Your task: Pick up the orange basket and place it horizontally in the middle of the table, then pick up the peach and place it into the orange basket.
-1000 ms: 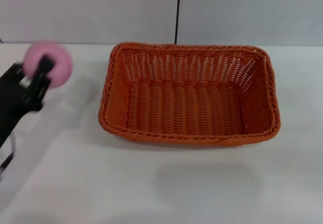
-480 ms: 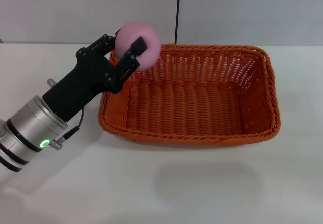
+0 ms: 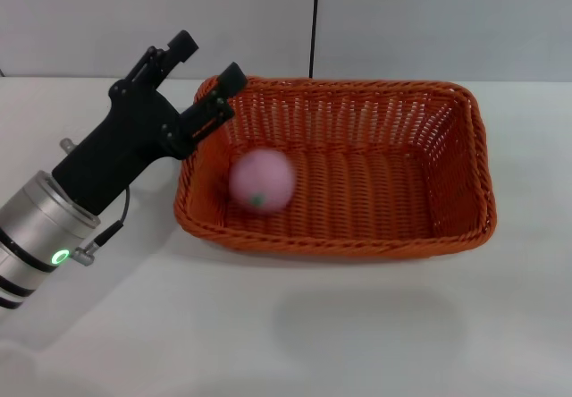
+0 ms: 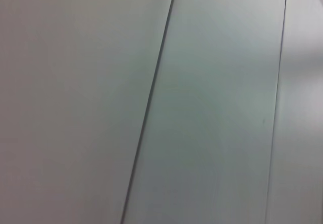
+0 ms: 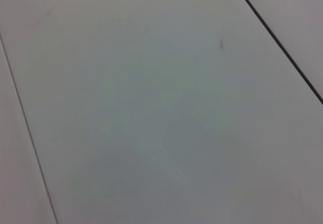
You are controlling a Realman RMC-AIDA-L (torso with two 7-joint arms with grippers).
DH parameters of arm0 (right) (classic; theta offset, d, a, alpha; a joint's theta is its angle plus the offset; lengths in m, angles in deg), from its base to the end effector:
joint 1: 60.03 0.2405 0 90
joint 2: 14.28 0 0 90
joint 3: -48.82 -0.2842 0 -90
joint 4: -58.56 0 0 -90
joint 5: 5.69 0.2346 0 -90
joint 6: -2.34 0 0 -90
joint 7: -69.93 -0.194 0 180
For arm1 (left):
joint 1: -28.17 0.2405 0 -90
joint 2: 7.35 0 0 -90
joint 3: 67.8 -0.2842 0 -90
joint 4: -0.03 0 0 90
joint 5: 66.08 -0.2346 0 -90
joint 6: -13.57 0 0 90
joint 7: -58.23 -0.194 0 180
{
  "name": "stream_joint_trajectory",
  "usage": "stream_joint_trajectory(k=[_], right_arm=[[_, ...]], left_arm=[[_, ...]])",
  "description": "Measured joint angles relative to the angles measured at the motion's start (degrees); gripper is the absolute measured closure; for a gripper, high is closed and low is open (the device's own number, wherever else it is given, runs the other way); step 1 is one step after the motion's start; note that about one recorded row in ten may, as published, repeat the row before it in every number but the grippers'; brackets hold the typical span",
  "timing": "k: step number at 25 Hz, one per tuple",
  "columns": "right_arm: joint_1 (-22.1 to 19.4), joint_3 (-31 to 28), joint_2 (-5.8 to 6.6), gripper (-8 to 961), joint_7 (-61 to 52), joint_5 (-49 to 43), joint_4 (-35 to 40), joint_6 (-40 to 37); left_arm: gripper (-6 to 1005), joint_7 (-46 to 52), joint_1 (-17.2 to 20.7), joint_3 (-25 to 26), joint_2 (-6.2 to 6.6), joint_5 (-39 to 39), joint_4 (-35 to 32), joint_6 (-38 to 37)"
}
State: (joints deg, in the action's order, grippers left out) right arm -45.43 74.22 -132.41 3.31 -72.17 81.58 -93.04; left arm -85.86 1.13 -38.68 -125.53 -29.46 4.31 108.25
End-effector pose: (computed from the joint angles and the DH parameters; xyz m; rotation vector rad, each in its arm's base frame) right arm 0.3591 0.3278 0.0838 -1.5985 0.6456 1.3918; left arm -0.2624 0.3405 -0.0735 -2.0694 -0.4595 -1.3470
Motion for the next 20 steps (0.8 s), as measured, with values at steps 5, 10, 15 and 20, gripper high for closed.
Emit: stream_joint_trajectory(k=[5, 10, 15, 20], right_arm=[[0.09, -1.26, -0.05, 570, -0.01, 0.10, -0.08, -0.72], [0.23, -4.84, -0.40, 570, -0.02, 0.15, -1.01, -1.52], [0.28, -9.21, -0.58, 570, -0.02, 0.19, -2.70, -1.98], [0.22, -11.70, -0.61, 570, -0.02, 0.22, -3.34, -2.00]], left_arm=[[179, -0.23, 1.45, 3.62, 0.05, 0.05, -0.12, 2.36], [150, -0.23, 5.37, 13.18, -0.03, 0.04, 0.74, 4.17], [152, -0.23, 8.78, 21.29, -0.20, 0.07, 1.91, 5.36], [152, -0.23, 10.75, 27.50, -0.36, 0.14, 2.38, 6.47]])
